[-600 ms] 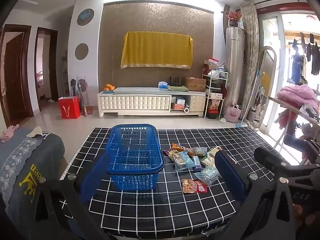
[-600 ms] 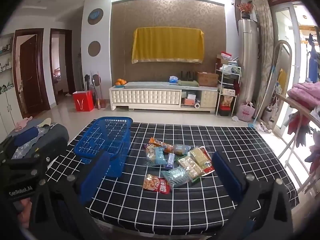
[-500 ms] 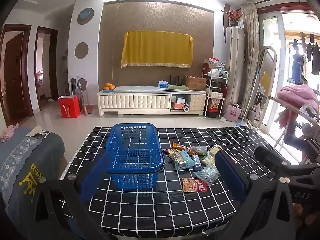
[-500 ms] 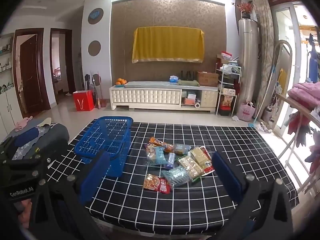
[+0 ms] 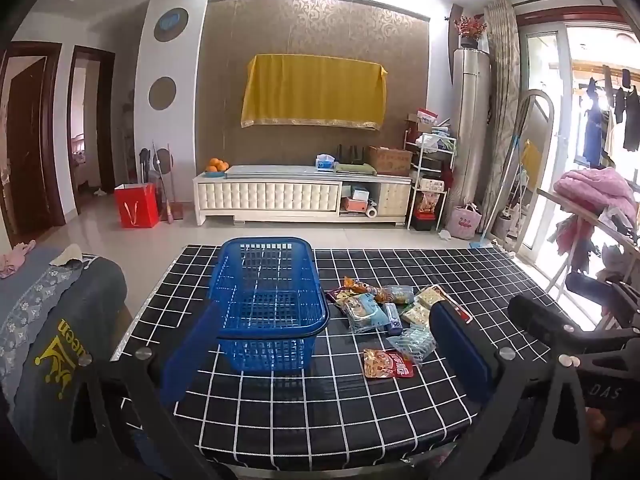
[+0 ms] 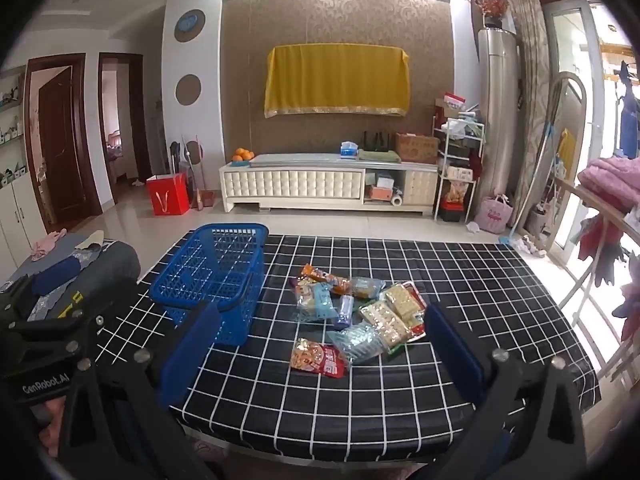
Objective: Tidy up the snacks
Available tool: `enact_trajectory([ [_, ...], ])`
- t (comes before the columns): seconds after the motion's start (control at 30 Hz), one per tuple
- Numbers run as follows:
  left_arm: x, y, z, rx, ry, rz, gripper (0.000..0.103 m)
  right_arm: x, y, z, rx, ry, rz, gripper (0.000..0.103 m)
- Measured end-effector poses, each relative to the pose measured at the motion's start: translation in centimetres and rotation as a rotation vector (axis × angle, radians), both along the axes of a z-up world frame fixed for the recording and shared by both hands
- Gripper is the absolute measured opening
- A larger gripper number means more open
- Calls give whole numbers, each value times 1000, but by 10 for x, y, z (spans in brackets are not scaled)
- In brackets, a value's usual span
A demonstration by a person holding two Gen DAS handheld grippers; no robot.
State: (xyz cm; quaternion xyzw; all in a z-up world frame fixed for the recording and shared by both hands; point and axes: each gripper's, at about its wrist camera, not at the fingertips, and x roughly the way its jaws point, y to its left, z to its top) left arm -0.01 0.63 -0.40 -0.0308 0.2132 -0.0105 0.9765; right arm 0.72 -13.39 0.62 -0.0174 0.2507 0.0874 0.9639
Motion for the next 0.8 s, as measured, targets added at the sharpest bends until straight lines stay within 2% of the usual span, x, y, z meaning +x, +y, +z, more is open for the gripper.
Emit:
enact_trajectory([
  [0.8,-1,1,0,-3,-3,-1,103,1,2,-3,-4,13,1,103],
])
